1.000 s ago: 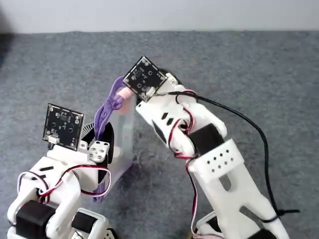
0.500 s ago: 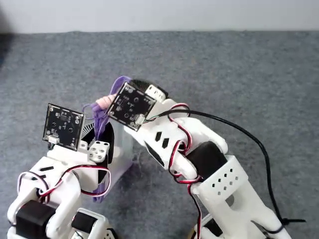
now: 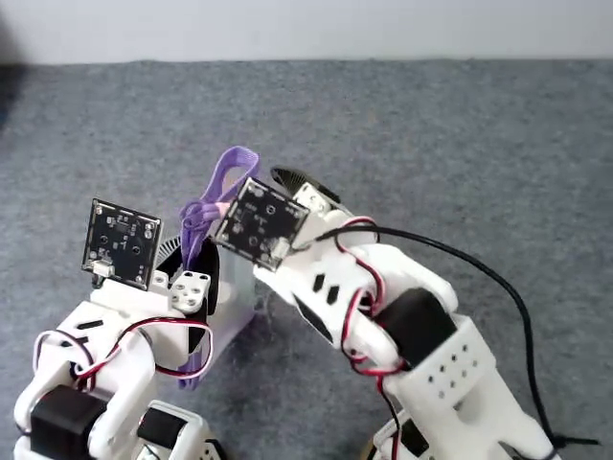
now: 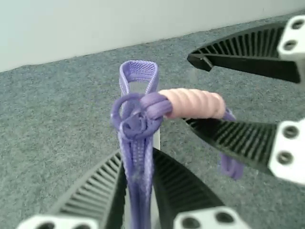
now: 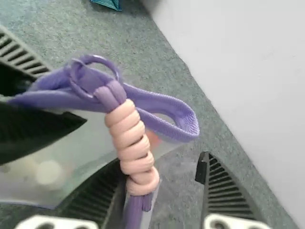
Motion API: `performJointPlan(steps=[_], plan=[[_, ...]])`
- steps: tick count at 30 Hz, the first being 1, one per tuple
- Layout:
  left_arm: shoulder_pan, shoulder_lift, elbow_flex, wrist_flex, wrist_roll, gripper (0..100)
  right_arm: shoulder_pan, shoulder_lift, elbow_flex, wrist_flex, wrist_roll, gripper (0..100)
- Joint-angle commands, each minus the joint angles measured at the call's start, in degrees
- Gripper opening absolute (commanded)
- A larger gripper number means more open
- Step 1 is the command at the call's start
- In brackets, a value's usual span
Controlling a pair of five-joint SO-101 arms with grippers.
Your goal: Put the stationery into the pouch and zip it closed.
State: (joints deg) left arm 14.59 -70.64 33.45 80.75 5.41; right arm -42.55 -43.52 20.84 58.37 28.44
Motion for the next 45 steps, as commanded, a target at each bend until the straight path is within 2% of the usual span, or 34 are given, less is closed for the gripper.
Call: performJointPlan(steps=[1, 11, 28, 38, 45], plan=[[0.0, -0.1, -0.8, -0.3, 0.5, 1, -2.1, -2.8, -0.7, 0.2, 0.2, 15.7], [0.0, -0.1, -0.8, -0.3, 0.5, 1, -7.2, -3.3, -0.7, -0.1, 0.4, 11.9], [0.0, 0.0, -0.8, -0.3, 0.5, 1, -6.7, -6.4, -0.5, 2.8, 0.1, 11.8], [0.0, 0.0, -0.8, -0.3, 0.5, 1, -6.0, -6.4, 7.9, -7.4, 0.1, 11.9], [0.0, 0.0, -0.8, -0.3, 0.5, 1, -5.8, -6.5, 8.4, -9.1, 0.2, 11.7]])
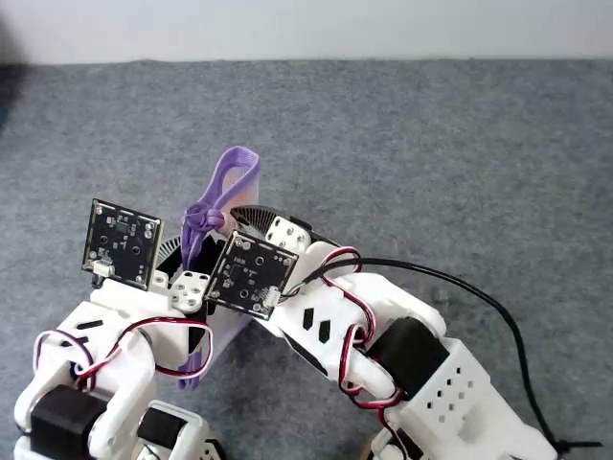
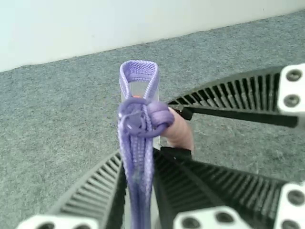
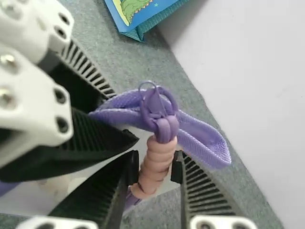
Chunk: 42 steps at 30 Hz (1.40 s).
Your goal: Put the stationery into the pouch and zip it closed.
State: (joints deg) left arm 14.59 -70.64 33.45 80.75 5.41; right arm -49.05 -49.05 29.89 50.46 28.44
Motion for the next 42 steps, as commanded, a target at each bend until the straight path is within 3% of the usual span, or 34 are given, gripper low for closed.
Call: performJointPlan(steps=[1, 6, 21, 32, 42], plan=[[0.0, 0.0, -0.8, -0.3, 0.5, 1, 0.7, -0.9, -0.6, -1.2, 0.3, 11.6], [0.0, 0.0, -0.8, -0.3, 0.5, 1, 1.0, -0.9, -0.5, -3.2, 0.4, 0.5], [0.0, -0.1, -0.9, -0.3, 0.5, 1, 17.5, 8.6, -0.8, -15.5, 4.5, 0.7], [0.0, -0.4, -1.1, -0.3, 0.5, 1, 24.8, 19.9, -0.7, -24.7, 4.3, 0.6], [0.0, -0.5, -0.9, -0.3, 0.5, 1, 27.9, 24.6, -0.7, -25.9, 4.0, 0.6]])
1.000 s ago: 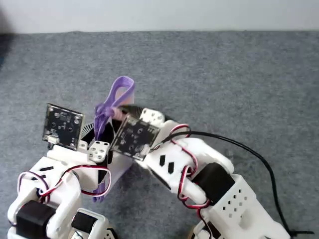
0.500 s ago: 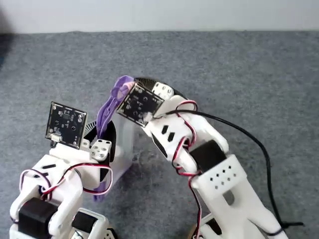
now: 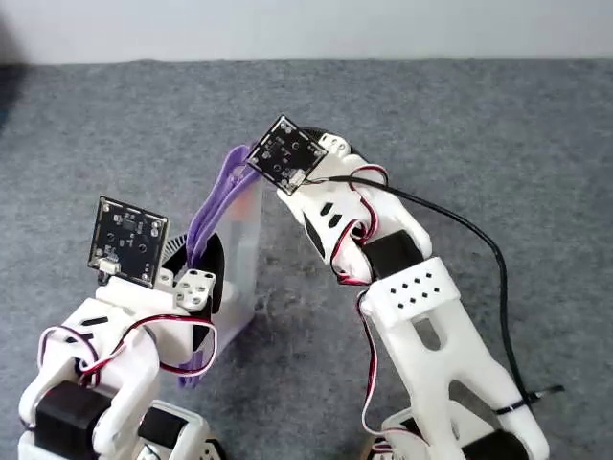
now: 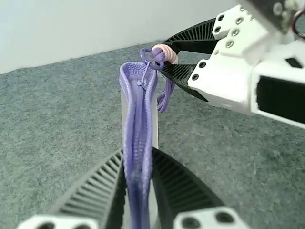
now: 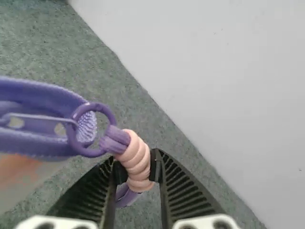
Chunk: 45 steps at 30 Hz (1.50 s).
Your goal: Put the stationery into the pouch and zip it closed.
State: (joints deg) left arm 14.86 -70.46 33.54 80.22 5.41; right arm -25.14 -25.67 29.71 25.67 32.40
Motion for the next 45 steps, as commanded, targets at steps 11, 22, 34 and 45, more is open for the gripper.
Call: performJointPlan(steps=[11, 22, 34, 45], plan=[[-0.4, -0.7, -1.2, 0.3, 0.5, 1, 12.0, 16.6, -0.6, -14.1, 3.3, 0.6], [-0.4, -0.7, -0.9, 0.3, 0.5, 1, 13.4, 17.3, -0.6, -15.7, 3.7, 0.6], [-0.3, -0.8, -1.5, -4.3, 0.6, 14, 14.0, 14.7, -0.4, -15.6, 3.4, 0.6], [-0.3, -0.8, -3.6, -4.3, 4.0, 25, 24.0, 17.1, -0.5, -15.6, 1.1, 0.6]])
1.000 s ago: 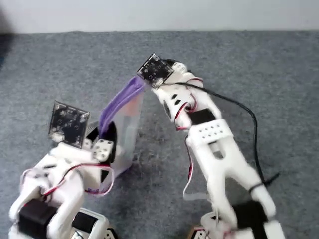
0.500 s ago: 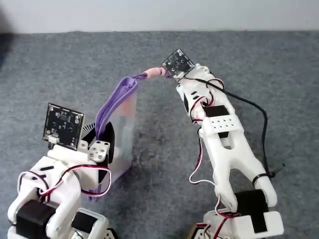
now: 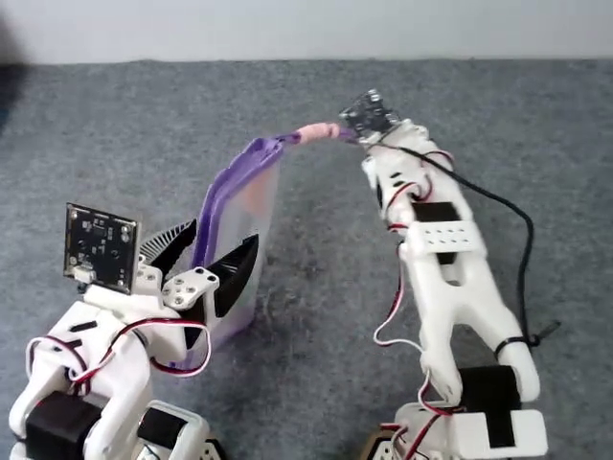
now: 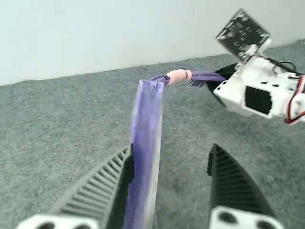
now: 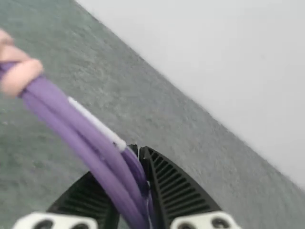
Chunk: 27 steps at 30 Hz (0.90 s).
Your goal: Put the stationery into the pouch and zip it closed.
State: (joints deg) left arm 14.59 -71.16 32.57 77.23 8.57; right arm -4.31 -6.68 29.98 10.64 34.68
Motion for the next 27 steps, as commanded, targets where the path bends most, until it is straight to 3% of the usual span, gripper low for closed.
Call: performJointPlan(steps=[1, 6, 15, 27], plan=[[0.0, -0.1, -2.6, -1.3, 1.0, 25, 4.2, -1.6, -0.5, -0.6, -1.2, 0.6], [-4.6, -0.1, -2.6, -2.5, 1.8, 25, 8.5, -1.5, -0.4, 0.0, -3.0, 0.6], [-12.3, -0.1, -2.6, -2.5, 1.8, 24, 10.8, -9.9, 0.1, 13.8, -6.9, 0.7], [-14.2, -0.1, -2.3, -1.5, 1.5, 4, 10.7, -37.1, 12.0, 29.7, -9.5, 0.7]])
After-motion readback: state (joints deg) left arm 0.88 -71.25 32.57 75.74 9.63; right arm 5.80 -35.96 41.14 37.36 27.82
